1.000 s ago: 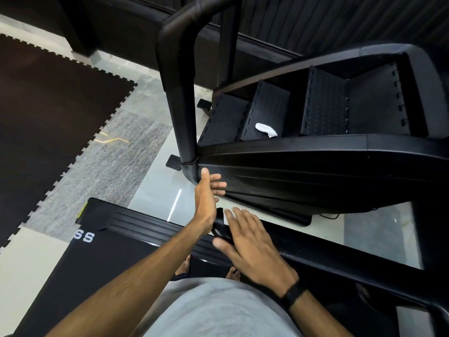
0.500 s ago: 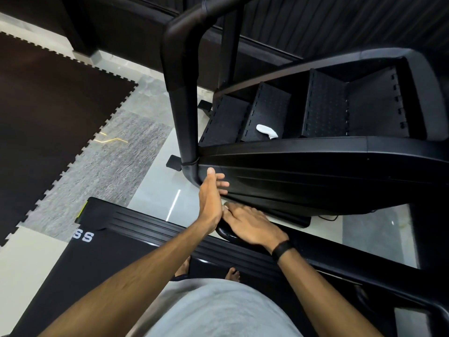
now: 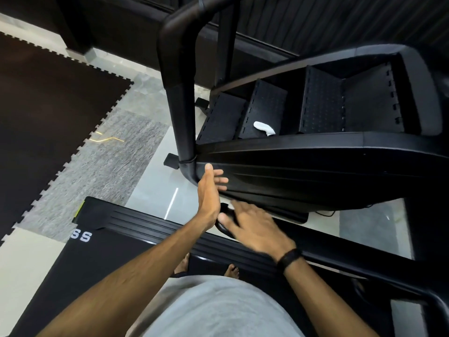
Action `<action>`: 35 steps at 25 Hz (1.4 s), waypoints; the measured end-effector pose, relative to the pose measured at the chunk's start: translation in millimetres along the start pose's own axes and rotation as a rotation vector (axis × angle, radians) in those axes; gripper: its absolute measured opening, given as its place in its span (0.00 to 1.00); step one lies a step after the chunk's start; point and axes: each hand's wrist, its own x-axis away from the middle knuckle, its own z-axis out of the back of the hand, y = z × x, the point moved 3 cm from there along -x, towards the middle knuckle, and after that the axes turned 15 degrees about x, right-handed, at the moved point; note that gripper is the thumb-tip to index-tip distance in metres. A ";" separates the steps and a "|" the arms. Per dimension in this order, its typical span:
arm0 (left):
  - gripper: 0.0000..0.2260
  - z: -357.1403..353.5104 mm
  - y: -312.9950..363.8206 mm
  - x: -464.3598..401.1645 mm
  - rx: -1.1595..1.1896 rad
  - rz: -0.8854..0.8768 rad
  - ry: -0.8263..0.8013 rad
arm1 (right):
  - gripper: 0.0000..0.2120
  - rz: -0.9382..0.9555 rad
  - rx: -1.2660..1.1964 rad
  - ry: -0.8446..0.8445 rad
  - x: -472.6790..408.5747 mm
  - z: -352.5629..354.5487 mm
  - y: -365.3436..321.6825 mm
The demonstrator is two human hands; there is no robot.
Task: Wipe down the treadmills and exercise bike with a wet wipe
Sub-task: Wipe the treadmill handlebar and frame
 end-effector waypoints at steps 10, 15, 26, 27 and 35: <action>0.26 8.1 10.3 -2.5 -0.006 0.004 -0.062 | 0.46 -0.116 0.203 0.150 64.9 -29.3 38.0; 0.24 -10.0 12.2 4.2 -0.114 -0.098 -0.185 | 0.45 -0.009 0.075 0.188 17.8 -4.4 -31.3; 0.27 -26.5 5.2 26.7 -0.510 -0.122 -0.370 | 0.47 -0.227 0.166 0.248 80.2 -36.5 44.9; 0.27 -26.6 5.3 26.2 -0.546 -0.105 -0.367 | 0.50 -0.237 0.139 0.244 67.9 -29.0 34.6; 0.28 -25.6 8.7 32.5 -0.729 -0.067 -0.388 | 0.40 -0.041 0.127 0.400 96.9 -49.9 2.4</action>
